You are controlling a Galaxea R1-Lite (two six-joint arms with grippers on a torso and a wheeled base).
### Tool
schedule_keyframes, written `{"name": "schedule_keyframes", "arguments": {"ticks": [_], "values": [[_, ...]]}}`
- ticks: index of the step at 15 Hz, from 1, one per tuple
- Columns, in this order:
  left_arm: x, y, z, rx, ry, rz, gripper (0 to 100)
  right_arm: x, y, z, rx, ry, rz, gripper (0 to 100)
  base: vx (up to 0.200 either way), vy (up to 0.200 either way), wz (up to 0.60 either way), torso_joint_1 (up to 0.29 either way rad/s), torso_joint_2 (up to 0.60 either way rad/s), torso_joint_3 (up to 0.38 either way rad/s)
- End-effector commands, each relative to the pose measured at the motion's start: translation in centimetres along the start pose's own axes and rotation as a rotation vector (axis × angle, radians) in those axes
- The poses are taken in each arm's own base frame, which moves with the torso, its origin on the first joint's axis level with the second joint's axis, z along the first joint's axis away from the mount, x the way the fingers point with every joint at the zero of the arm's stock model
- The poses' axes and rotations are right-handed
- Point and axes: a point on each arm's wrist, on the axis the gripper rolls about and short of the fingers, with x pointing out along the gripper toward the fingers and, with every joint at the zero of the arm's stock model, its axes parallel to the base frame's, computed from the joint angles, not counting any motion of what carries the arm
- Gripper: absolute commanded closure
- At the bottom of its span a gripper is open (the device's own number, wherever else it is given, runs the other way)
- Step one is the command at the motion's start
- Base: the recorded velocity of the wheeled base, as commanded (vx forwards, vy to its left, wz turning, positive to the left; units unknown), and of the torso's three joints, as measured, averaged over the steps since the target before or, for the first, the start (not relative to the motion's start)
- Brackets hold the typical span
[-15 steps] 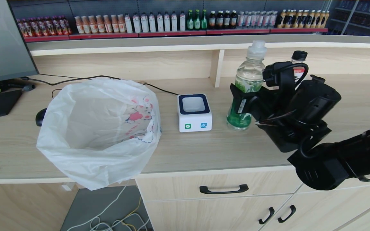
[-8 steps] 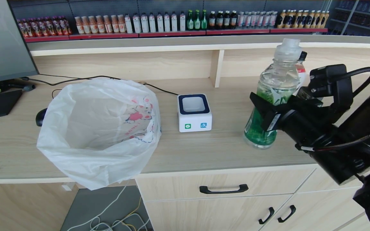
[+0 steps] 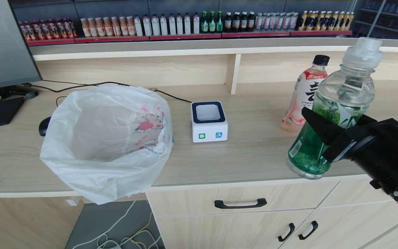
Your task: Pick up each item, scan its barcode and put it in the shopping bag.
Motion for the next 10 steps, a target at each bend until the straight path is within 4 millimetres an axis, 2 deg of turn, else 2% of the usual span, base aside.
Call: {"name": "schedule_keyframes", "arguments": {"ticks": [1,3,5,9,10], "values": [[0.0,0.0,0.0,0.0,0.0,0.0,0,-0.2,0.1,0.4,0.01,-0.017,0.015,100,0.0,0.0,0.0,0.0,0.0,0.0],[0.0,0.0,0.0,0.0,0.0,0.0,0,0.2,0.3,0.4,0.016,-0.022,0.044,100,0.0,0.0,0.0,0.0,0.0,0.0],[0.0,0.0,0.0,0.0,0.0,0.0,0,2.0,1.6,1.4,0.038,-0.074,0.125,100,0.0,0.0,0.0,0.0,0.0,0.0],[0.0,0.0,0.0,0.0,0.0,0.0,0,5.7,3.8,3.7,0.226,-0.169,0.198,100,0.0,0.0,0.0,0.0,0.0,0.0],[0.0,0.0,0.0,0.0,0.0,0.0,0,6.0,4.0,4.0,0.273,-0.181,0.256,100,0.0,0.0,0.0,0.0,0.0,0.0]]}}
